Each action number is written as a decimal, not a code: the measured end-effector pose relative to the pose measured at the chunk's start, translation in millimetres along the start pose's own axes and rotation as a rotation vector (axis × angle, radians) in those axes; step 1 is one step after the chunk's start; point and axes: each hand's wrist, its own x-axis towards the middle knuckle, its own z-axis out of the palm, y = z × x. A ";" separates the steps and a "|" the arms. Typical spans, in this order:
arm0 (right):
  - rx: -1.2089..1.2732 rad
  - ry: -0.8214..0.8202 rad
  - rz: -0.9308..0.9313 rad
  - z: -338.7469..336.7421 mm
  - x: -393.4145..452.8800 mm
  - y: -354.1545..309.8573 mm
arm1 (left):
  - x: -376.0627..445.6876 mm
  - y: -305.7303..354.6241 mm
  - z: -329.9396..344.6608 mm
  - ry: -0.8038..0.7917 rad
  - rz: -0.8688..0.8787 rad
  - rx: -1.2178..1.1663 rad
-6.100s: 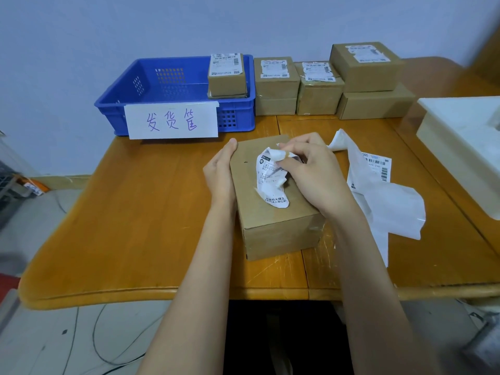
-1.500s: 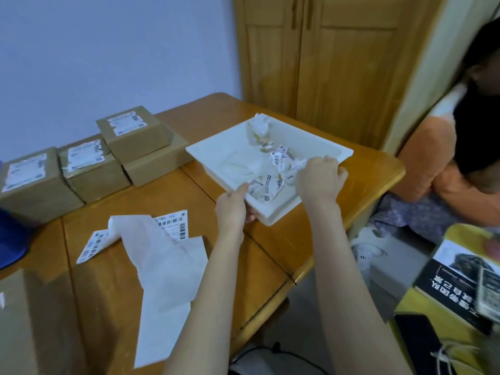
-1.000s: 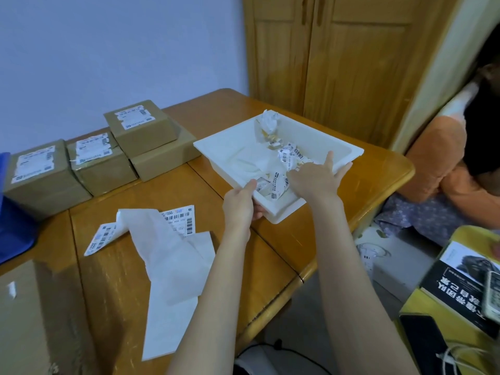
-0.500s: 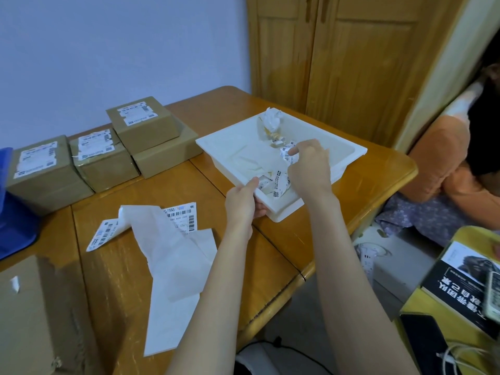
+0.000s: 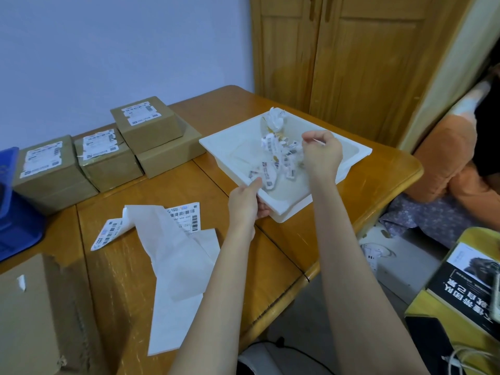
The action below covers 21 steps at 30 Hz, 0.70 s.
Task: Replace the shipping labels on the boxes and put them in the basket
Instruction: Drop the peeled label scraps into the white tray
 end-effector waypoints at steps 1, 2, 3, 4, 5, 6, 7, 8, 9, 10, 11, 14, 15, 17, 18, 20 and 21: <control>0.014 0.013 0.005 0.5 2.2 0.4 | 0.2 -0.1 -0.6 -0.005 0.003 -0.002; -0.037 0.013 -0.005 0.4 7.1 2.9 | 0.5 -0.2 -1.0 -0.008 0.006 -0.005; -0.144 -0.010 -0.025 0.0 10.8 3.9 | 1.1 -0.6 -1.4 -0.007 0.009 -0.008; -0.316 -0.083 -0.042 0.7 15.9 5.1 | 1.7 -1.2 -1.5 -0.003 0.010 -0.011; -0.507 -0.201 -0.060 1.5 20.6 6.2 | 2.1 -1.7 -1.4 0.000 0.009 -0.011; -0.666 -0.321 -0.041 3.7 23.7 6.4 | 2.3 -2.0 -1.2 0.001 0.007 -0.008; -0.791 -0.411 -0.018 5.6 24.9 6.2 | 2.4 -2.4 -1.0 0.001 0.004 -0.004; -0.871 -0.458 0.007 7.2 23.8 5.7 | 2.2 -2.8 -0.9 0.000 0.001 0.001; -0.932 -0.493 0.037 8.5 23.7 4.3 | 2.1 -2.9 -1.0 0.000 -0.001 0.005; -0.949 -0.499 0.037 10.4 23.5 4.5 | 2.0 -2.5 -1.1 -0.001 -0.001 0.006; -0.979 -0.493 0.055 12.2 23.7 5.0 | 2.1 -2.2 -1.2 0.000 -0.001 0.007; -1.062 -0.459 0.080 14.9 25.6 9.5 | 2.6 -1.1 -1.2 0.000 -0.002 0.007; -1.087 -0.436 0.097 14.7 24.8 9.0 | 2.7 -1.3 -1.3 0.000 -0.003 0.007; -1.153 -0.408 0.060 15.1 23.2 7.7 | 2.7 -1.6 -1.4 0.000 -0.008 0.005; -1.152 -0.381 0.016 15.3 23.7 7.4 | 2.8 -1.8 -1.5 0.000 -0.009 0.003; -1.001 -0.281 -0.146 15.0 23.1 6.5 | 3.2 -2.5 -1.9 -0.005 -0.007 0.007; -0.829 -0.201 -0.224 14.3 20.6 4.6 | 3.3 -2.6 -2.1 -0.006 -0.006 0.013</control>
